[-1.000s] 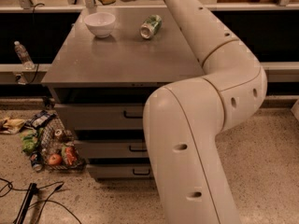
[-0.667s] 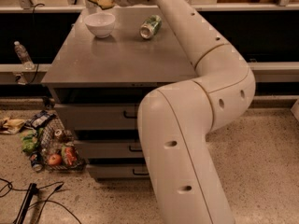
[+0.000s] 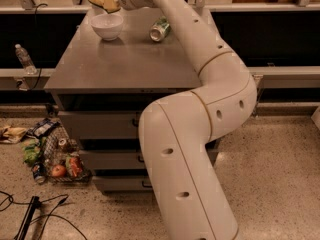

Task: Place sponge into white bowl

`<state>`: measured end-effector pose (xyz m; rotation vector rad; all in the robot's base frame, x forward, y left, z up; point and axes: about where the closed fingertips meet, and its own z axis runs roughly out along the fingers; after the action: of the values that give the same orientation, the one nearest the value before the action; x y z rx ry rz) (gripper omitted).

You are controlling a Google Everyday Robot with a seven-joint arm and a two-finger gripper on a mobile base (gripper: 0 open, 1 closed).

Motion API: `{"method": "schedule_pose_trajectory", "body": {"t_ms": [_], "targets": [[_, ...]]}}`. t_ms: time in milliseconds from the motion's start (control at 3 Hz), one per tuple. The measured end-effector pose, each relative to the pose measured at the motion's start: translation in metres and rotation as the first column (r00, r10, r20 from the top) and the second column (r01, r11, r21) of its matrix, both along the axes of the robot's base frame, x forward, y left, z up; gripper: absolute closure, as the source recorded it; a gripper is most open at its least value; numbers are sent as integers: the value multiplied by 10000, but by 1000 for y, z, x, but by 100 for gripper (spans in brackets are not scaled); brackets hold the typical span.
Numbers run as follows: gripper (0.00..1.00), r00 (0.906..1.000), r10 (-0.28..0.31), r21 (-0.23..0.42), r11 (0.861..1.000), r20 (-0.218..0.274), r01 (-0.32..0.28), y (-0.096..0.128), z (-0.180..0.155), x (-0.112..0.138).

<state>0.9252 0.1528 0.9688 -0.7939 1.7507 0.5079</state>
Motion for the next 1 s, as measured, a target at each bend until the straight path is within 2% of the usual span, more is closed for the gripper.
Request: {"method": "schedule_pose_trajectory", "body": {"t_ms": [667,1000], "targets": [[54,9984,573,-145,9982,-37,-573,26,-10,-3],[22,9992,402,-271,9988,-12,-403,22,-10,0]]}}
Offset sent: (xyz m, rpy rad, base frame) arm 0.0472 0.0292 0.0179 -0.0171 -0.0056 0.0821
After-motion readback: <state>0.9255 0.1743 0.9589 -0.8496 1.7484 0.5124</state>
